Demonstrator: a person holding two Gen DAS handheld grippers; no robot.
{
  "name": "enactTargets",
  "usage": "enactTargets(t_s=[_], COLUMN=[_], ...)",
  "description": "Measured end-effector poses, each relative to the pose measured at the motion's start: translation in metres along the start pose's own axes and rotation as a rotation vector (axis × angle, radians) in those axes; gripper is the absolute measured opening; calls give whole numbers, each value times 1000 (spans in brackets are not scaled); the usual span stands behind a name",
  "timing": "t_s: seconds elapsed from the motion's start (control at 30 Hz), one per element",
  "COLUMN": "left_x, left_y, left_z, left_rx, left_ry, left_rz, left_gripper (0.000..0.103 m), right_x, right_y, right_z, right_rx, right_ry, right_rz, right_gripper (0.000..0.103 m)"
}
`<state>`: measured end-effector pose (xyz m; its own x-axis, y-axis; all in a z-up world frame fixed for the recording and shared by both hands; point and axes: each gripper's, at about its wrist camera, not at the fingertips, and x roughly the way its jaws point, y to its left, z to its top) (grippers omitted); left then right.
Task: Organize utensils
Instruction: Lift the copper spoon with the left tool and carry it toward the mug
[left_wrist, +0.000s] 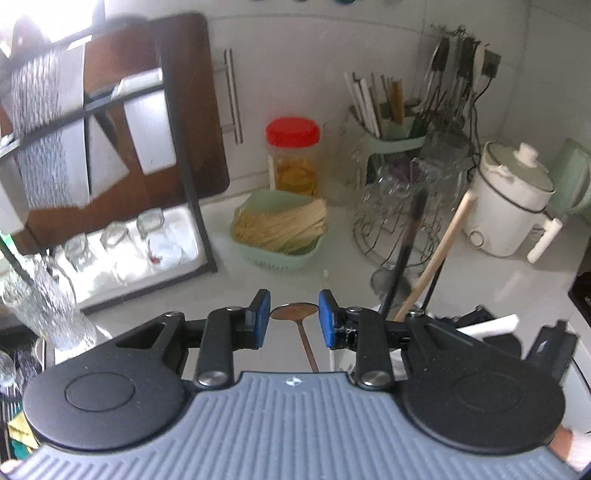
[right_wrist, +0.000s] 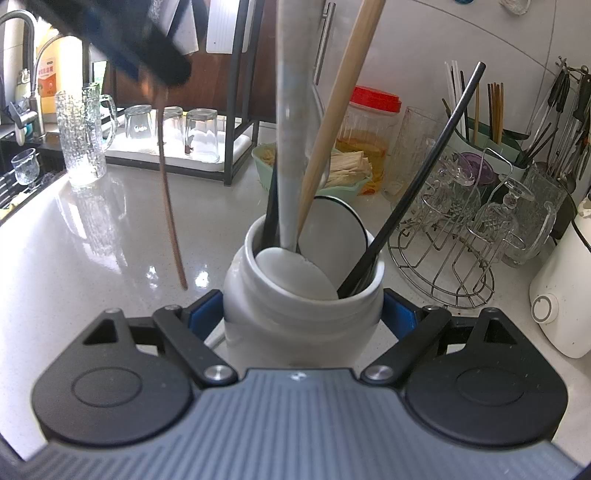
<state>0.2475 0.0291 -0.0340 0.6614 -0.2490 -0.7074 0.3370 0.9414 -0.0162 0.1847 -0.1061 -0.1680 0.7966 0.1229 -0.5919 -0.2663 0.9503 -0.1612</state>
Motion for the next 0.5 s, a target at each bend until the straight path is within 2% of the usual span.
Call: enactTargets(t_s=[0.5], left_x=[-70], left_y=[-32], left_z=[50], left_rx=[51], left_ry=[-112], left_rz=[-110], left_gripper=[33], right_x=[0], right_y=[1], right_z=[0], right_rx=[-1], right_ry=[-1], right_rz=[1], right_gripper=[93])
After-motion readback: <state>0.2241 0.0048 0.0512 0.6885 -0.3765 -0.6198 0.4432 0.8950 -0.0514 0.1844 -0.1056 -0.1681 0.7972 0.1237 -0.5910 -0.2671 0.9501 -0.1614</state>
